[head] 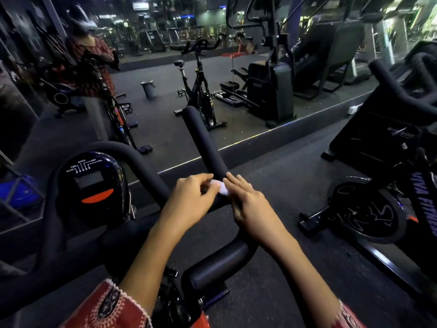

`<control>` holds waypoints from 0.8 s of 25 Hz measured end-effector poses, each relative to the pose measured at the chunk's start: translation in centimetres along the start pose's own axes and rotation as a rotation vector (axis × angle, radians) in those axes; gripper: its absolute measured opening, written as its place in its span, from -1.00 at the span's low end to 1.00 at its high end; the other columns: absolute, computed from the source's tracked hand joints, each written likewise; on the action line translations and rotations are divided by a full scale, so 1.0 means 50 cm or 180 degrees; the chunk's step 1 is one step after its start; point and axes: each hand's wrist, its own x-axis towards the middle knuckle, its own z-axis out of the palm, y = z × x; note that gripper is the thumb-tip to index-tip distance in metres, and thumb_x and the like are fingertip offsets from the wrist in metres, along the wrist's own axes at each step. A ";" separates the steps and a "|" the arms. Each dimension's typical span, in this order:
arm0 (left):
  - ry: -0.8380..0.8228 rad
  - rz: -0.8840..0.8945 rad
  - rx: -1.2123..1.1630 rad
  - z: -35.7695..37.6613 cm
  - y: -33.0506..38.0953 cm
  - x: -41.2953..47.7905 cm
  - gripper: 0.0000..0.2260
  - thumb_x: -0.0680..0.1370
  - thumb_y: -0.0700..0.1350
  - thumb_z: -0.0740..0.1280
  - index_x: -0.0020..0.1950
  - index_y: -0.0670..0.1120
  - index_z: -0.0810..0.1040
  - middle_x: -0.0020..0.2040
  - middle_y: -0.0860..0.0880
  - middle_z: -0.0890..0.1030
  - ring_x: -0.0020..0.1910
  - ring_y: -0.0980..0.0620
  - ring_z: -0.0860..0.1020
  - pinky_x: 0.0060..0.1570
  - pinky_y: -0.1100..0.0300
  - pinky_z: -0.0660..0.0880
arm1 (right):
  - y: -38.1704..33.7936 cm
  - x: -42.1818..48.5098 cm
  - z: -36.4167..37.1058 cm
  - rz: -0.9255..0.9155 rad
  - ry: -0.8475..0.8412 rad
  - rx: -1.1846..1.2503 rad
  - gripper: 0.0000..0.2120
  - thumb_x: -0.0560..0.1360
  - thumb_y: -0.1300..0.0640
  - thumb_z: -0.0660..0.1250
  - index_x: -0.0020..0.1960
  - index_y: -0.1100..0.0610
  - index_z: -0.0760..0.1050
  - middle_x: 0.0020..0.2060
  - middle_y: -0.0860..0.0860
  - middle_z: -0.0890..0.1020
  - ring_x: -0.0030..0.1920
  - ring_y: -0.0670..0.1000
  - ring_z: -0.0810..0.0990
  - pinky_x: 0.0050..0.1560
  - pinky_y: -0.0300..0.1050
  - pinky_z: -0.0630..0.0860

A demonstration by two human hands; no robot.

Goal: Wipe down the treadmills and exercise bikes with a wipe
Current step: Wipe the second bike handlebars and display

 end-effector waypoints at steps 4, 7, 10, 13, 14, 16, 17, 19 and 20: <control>-0.0327 0.0531 0.0929 -0.008 -0.001 -0.032 -0.64 0.57 -0.02 0.30 0.36 -0.02 0.48 0.28 0.01 0.55 0.27 0.00 0.50 0.22 0.10 0.43 | -0.028 -0.045 -0.068 -0.0296 -0.0242 0.0159 -0.64 0.41 0.42 0.25 0.15 0.25 0.61 0.24 0.02 0.56 0.32 -0.08 0.48 0.28 0.00 0.45; -0.0248 0.0563 0.1215 -0.020 0.007 -0.044 -0.65 0.58 0.00 0.26 0.38 0.04 0.45 0.29 0.03 0.54 0.25 -0.05 0.50 0.15 0.06 0.46 | -0.036 0.003 -0.077 -0.0114 0.0257 0.0336 -0.64 0.39 0.47 0.35 0.17 0.30 0.59 0.22 0.14 0.59 0.26 0.03 0.54 0.26 -0.02 0.48; -0.0193 0.0535 0.1286 -0.031 0.015 -0.061 -0.66 0.60 -0.01 0.24 0.38 0.04 0.44 0.29 0.03 0.54 0.26 -0.03 0.49 0.18 0.08 0.45 | -0.039 0.012 -0.045 0.0047 -0.0420 -0.0418 -0.51 0.54 0.40 0.14 0.47 0.26 0.27 0.52 0.14 0.19 0.52 0.13 0.11 0.41 -0.17 0.07; -0.0101 0.0610 0.1754 -0.048 0.022 -0.090 -0.70 0.58 -0.04 0.28 0.31 -0.01 0.49 0.24 0.01 0.58 0.24 -0.12 0.50 0.18 0.06 0.42 | -0.055 -0.037 -0.019 0.0231 -0.0790 -0.0738 -0.62 0.64 0.15 0.11 0.41 0.27 0.32 0.53 0.13 0.12 0.52 0.12 0.07 0.42 -0.12 0.04; -0.0068 0.0774 0.1887 -0.057 0.022 -0.103 -0.74 0.52 -0.08 0.38 0.20 -0.06 0.57 0.14 -0.02 0.63 0.15 -0.14 0.57 0.13 0.04 0.48 | -0.063 -0.051 -0.017 0.0217 -0.0868 -0.0550 -0.64 0.61 0.13 0.19 0.31 0.31 0.42 0.46 0.22 0.26 0.46 0.19 0.23 0.43 0.00 0.18; 0.0170 0.1037 0.2002 -0.074 -0.003 -0.121 -0.73 0.27 -0.16 0.59 -0.06 -0.12 0.67 -0.10 -0.07 0.69 -0.09 -0.12 0.67 -0.08 -0.01 0.59 | -0.091 -0.047 -0.017 0.0114 -0.0384 0.0068 -0.78 0.47 0.26 0.35 0.07 0.36 0.55 0.11 0.30 0.58 0.15 0.25 0.57 0.14 0.12 0.51; 0.0362 0.1121 0.2056 -0.082 -0.019 -0.126 -0.67 0.18 -0.18 0.63 -0.11 -0.14 0.68 -0.13 -0.09 0.69 -0.12 -0.11 0.68 -0.13 -0.05 0.59 | -0.090 -0.029 -0.013 0.0004 0.0140 0.0246 -0.85 0.41 0.36 0.39 -0.02 0.34 0.58 0.04 0.26 0.62 0.09 0.19 0.60 0.08 0.03 0.55; 0.0501 0.1094 0.2097 -0.096 -0.045 -0.132 -0.58 0.13 -0.20 0.66 -0.06 -0.19 0.68 -0.04 -0.14 0.69 -0.02 -0.15 0.66 -0.01 -0.09 0.51 | -0.097 0.019 -0.012 -0.0251 0.0708 0.0325 -0.79 0.43 0.41 0.38 0.06 0.29 0.56 0.24 0.21 0.53 0.28 0.05 0.46 0.23 -0.16 0.41; 0.0519 0.1075 0.2077 -0.100 -0.052 -0.137 -0.55 0.13 -0.21 0.66 -0.02 -0.21 0.67 0.02 -0.15 0.67 0.02 -0.16 0.65 0.05 -0.07 0.44 | -0.103 0.039 -0.009 -0.0222 0.0484 0.0198 -0.74 0.50 0.35 0.34 0.19 0.26 0.51 0.36 0.18 0.42 0.40 0.05 0.33 0.32 -0.14 0.28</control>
